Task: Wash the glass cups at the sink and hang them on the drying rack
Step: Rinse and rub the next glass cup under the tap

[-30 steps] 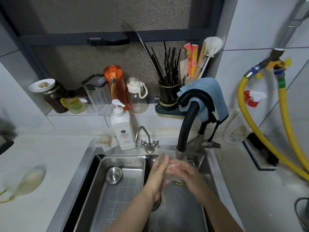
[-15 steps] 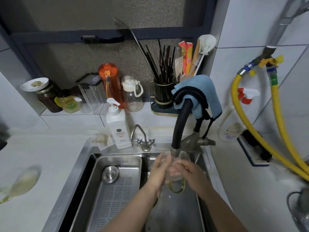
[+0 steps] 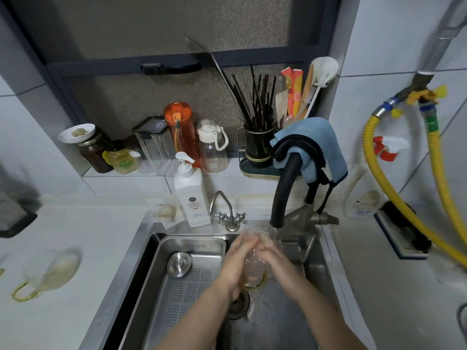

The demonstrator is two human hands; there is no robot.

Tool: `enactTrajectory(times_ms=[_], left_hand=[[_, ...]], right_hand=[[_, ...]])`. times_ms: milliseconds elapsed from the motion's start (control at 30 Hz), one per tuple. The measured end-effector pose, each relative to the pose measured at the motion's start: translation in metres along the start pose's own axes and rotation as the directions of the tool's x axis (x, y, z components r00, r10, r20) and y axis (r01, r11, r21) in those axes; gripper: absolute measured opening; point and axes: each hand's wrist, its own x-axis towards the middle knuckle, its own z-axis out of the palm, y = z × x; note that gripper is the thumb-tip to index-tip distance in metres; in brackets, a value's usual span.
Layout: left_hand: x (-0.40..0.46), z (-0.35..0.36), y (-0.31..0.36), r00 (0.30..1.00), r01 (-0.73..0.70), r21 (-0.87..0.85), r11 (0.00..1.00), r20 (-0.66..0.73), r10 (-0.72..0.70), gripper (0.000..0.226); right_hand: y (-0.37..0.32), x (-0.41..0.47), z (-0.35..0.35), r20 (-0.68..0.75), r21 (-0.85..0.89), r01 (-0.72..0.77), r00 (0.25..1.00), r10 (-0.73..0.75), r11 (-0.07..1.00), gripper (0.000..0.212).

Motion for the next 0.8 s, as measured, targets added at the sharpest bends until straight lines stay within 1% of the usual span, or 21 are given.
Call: enactTrajectory(times_ms=[33,67,100,167,200,233,300,333,367,400,433,467,500,533,567,633,667,733,767,800], left_hand=[[0.002,-0.003,0.003,1.0,-0.002,-0.003,1.0,0.014,0.002,0.03],[0.003,-0.006,0.005,1.0,0.001,-0.013,1.0,0.024,-0.001,0.026],[0.003,-0.009,0.006,0.999,0.005,-0.023,1.0,0.036,-0.004,0.026],[0.002,-0.01,0.005,1.0,0.012,-0.012,1.0,0.025,-0.012,0.035],[0.003,-0.01,0.002,1.0,0.021,0.013,1.0,0.014,-0.022,0.038],[0.002,-0.009,0.0,0.999,0.035,0.039,0.999,0.002,-0.035,0.04],[0.003,-0.007,0.0,0.999,0.047,0.083,0.995,-0.011,-0.046,0.042],[0.004,-0.006,0.001,0.999,0.052,0.105,0.993,-0.021,-0.05,0.044],[0.007,-0.007,0.003,0.998,0.053,0.11,0.992,-0.025,-0.051,0.047],[0.01,-0.009,0.005,0.998,0.06,0.109,0.992,-0.034,-0.057,0.049],[0.01,-0.011,0.008,0.996,0.079,0.096,0.992,-0.04,-0.075,0.049],[0.009,-0.012,0.008,0.995,0.097,0.074,0.993,-0.033,-0.094,0.047],[0.011,-0.014,0.006,0.994,0.108,0.068,0.992,-0.016,-0.107,0.046],[0.011,-0.014,0.004,0.994,0.112,0.086,0.99,0.005,-0.112,0.045],[0.01,-0.012,0.001,0.993,0.112,0.103,0.988,0.01,-0.114,0.045],[0.01,-0.008,-0.003,0.995,0.103,0.095,0.99,-0.001,-0.103,0.044],[0.009,-0.006,-0.002,0.994,0.105,0.083,0.991,-0.016,-0.104,0.042],[0.014,-0.007,-0.002,0.995,0.095,0.077,0.992,-0.011,-0.095,0.037],[0.016,-0.008,-0.002,0.996,0.092,0.07,0.993,0.0,-0.093,0.034],[0.017,-0.01,-0.003,0.996,0.091,0.055,0.994,0.011,-0.092,0.03]], right_hand=[[0.004,0.0,0.001,0.013,-0.029,0.0,1.0,0.001,1.0,0.026],[0.005,-0.004,0.001,0.023,-0.102,-0.016,1.0,0.018,0.995,0.023],[0.008,-0.007,-0.001,0.046,-0.197,-0.014,0.999,0.023,0.98,0.026],[0.009,-0.008,-0.007,0.076,-0.398,0.005,0.997,0.028,0.917,0.067],[0.01,-0.006,-0.009,0.067,-0.448,-0.02,0.996,0.056,0.894,0.08],[0.01,-0.003,-0.008,0.059,-0.432,-0.029,0.996,0.06,0.902,0.077],[0.006,0.003,-0.004,0.053,-0.266,0.002,0.999,0.013,0.964,0.051],[0.006,0.007,-0.002,0.054,-0.21,0.03,0.998,-0.019,0.977,0.042],[0.009,0.009,-0.002,0.045,-0.184,0.033,0.999,-0.025,0.982,0.034],[0.008,0.008,-0.001,0.049,-0.194,0.021,0.999,-0.012,0.981,0.027],[0.008,0.005,-0.003,0.057,-0.258,0.008,0.998,0.007,0.966,0.025],[0.009,0.002,-0.003,0.068,-0.336,0.016,0.998,0.007,0.942,0.034],[0.01,0.001,-0.005,0.067,-0.409,0.027,0.998,0.0,0.912,0.049],[0.009,0.0,-0.008,0.063,-0.472,0.026,0.998,0.005,0.881,0.058],[0.009,0.0,-0.01,0.05,-0.48,0.014,0.999,0.012,0.877,0.057],[0.006,0.004,-0.008,0.054,-0.333,-0.011,0.998,0.031,0.943,0.039],[0.007,0.005,-0.007,0.072,-0.254,0.01,0.997,0.009,0.967,0.041],[0.009,0.004,-0.004,0.103,-0.198,0.035,0.995,-0.015,0.979,0.047],[0.009,0.002,-0.004,0.107,-0.199,0.03,0.994,-0.009,0.979,0.041],[0.011,-0.001,-0.005,0.108,-0.195,0.019,0.994,0.002,0.981,0.031]])
